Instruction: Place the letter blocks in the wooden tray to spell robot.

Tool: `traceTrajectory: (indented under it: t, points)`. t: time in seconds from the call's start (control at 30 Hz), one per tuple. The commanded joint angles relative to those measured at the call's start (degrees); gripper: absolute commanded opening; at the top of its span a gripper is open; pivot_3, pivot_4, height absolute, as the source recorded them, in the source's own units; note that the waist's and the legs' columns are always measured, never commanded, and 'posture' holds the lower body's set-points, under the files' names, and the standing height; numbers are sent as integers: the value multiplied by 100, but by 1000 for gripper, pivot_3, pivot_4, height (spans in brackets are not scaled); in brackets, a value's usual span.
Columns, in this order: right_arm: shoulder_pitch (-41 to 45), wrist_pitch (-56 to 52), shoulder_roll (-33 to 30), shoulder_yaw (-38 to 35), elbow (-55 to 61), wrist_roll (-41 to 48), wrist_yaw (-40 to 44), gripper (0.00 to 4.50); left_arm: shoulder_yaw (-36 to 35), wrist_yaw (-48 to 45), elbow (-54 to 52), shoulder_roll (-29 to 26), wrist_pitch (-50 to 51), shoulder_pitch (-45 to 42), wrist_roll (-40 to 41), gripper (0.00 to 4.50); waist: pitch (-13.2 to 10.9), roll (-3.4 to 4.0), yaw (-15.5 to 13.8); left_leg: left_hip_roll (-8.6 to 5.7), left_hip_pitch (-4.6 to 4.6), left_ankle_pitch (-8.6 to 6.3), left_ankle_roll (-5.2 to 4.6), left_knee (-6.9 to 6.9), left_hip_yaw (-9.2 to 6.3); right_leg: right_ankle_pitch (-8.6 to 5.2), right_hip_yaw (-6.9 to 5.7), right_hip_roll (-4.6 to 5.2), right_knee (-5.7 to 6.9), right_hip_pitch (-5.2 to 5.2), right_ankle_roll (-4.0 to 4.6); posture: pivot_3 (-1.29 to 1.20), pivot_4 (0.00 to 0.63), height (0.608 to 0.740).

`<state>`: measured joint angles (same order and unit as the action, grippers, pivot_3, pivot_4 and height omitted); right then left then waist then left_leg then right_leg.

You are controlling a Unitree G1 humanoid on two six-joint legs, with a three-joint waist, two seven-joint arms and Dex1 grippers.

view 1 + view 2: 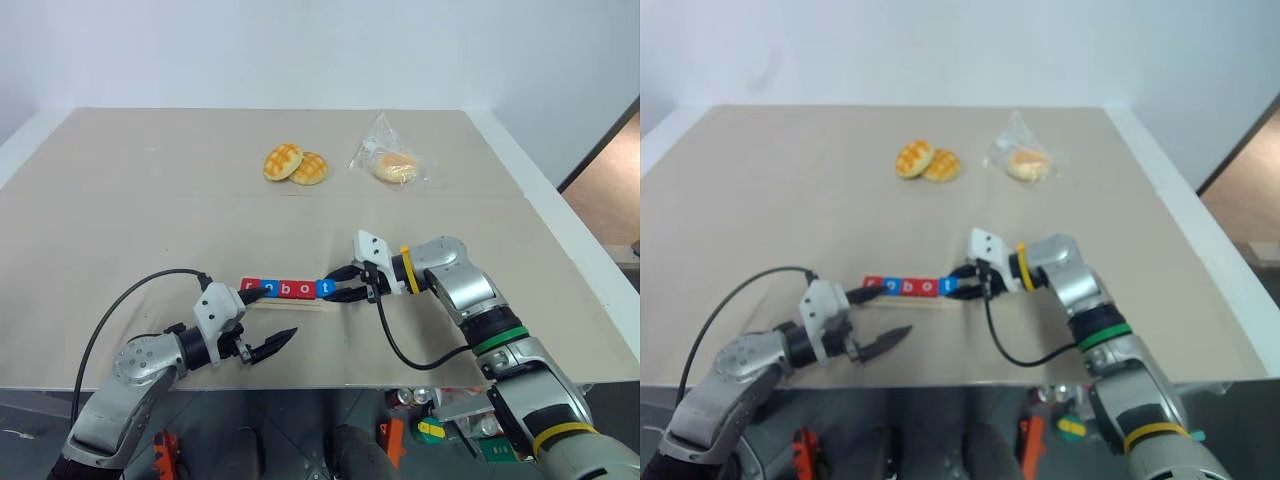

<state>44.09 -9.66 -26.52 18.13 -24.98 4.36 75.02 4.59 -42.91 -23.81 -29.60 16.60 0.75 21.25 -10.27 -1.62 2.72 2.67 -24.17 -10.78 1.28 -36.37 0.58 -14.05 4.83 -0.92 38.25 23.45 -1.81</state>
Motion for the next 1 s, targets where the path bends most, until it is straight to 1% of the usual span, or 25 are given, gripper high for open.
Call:
traceTrajectory:
  t: [0.03,0.07,0.13,0.17,0.2,0.23,0.27,0.3,0.33,0.5,0.63,0.7,0.73,0.83,0.97,1.0]
  points:
    - [176,-147,36,-123,96,128,59,1742,-14,9,-152,18,-84,-32,-6,4500,0,0,0,0,0,0,0,0,0,0,0,0,0,0,0,0,150,740]
    - [174,-205,38,-137,134,151,58,2333,-14,4,-149,16,-87,-34,-6,4500,0,0,0,0,0,0,0,0,0,0,0,0,0,0,0,0,150,740]
    - [170,-290,42,-152,188,178,62,2822,-17,-8,-143,10,-93,-37,-6,4500,0,0,0,0,0,0,0,0,0,0,0,0,0,0,0,0,150,740]
    - [160,-301,36,-148,208,180,76,3292,-14,-13,-137,8,-97,-43,-11,4500,0,0,0,0,0,0,0,0,0,0,0,0,0,0,0,0,150,740]
    - [152,-309,30,-143,222,183,85,3292,-11,-16,-131,8,-98,-50,-15,4500,0,0,0,0,0,0,0,0,0,0,0,0,0,0,0,0,150,740]
    - [140,-318,23,-138,235,188,96,3411,-7,-15,-124,10,-96,-62,-19,4500,0,0,0,0,0,0,0,0,0,0,0,0,0,0,0,0,150,740]
    - [124,-323,23,-131,247,188,94,3631,-9,-16,-118,11,-94,-72,-18,4500,0,0,0,0,0,0,0,0,0,0,0,0,0,0,0,0,150,740]
    - [110,-319,23,-127,252,184,89,3938,-11,-18,-115,12,-93,-78,-17,4500,0,0,-1,-1,0,0,0,0,0,0,0,1,0,0,0,0,150,740]
    - [99,-314,24,-125,255,180,81,4398,-13,-19,-113,13,-92,-82,-17,4500,0,0,-1,-1,-1,0,0,0,1,0,0,1,0,0,-1,0,150,740]
    - [100,-520,50,-303,385,341,-90,4398,-29,-28,-122,4,-88,-66,-27,4500,-1,0,-1,0,-1,0,0,0,0,0,0,1,0,0,-1,0,150,740]
    - [22,-1346,92,-690,970,814,-370,4398,-55,-27,-143,-17,-74,-43,-25,4500,-1,1,-1,-1,-3,0,0,0,0,0,0,1,0,1,-1,0,150,740]
    - [-104,-1696,214,-984,1277,1016,-824,4398,-52,-14,-144,-12,-73,-44,-34,4500,-1,1,-2,-1,-3,0,0,0,-2,-1,-1,1,0,1,-1,0,150,740]
    - [-198,-1843,311,-1137,1430,1078,-1144,4166,-57,-9,-149,-11,-74,-38,-33,4500,-1,1,-1,-1,-4,0,0,2,-3,-2,-1,1,0,1,-2,0,150,740]
    - [-724,-2261,617,-1434,2092,1074,-2172,3262,-58,10,-166,-3,-75,-25,-38,4500,-1,1,-2,-1,-4,0,0,4,-9,-4,-3,0,0,1,-2,0,150,740]
    - [-1664,-2298,944,-1384,2931,793,-3234,2163,-49,11,-164,1,-78,-26,-44,4500,1,-1,-11,-5,-11,0,1,6,-16,-14,-1,1,1,1,-11,0,150,740]
    - [-1802,-2277,1007,-1404,3023,768,-3412,1694,-46,11,-151,6,-75,-47,-43,4500,0,1,-7,-7,-12,-1,2,6,-19,-17,0,1,1,2,-13,0,150,740]
